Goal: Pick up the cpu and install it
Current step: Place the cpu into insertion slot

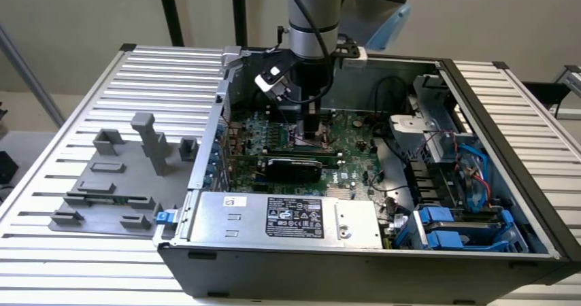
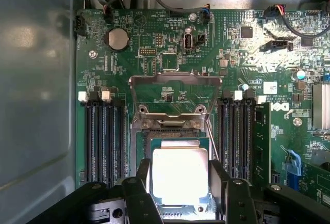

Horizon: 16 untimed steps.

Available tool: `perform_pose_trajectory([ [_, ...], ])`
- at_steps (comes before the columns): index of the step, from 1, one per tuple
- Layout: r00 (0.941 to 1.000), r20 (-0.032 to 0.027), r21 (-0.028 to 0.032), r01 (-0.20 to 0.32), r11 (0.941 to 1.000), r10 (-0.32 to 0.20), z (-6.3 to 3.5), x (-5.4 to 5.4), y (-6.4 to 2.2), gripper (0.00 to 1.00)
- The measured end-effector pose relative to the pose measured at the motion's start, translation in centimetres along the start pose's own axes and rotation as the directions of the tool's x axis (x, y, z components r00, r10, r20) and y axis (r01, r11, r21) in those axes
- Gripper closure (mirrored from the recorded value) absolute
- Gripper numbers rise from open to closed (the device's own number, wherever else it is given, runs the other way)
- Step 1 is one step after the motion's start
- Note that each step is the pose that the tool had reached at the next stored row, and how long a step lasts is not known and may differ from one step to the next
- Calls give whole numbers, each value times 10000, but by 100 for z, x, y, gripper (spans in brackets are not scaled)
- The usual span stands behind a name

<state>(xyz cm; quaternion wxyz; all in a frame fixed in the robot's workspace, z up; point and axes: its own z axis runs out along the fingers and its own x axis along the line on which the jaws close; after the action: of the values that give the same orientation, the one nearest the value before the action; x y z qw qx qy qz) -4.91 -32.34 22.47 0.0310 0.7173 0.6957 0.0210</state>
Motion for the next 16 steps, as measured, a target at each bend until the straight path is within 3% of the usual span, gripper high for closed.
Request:
perform_pose_trajectory([
  [8, 10000, 29, -1, 3, 10000, -3, 95, 27, -10, 45],
  [16, 9999, 160, -5, 11, 10000, -11, 185, 47, -17, 45],
])
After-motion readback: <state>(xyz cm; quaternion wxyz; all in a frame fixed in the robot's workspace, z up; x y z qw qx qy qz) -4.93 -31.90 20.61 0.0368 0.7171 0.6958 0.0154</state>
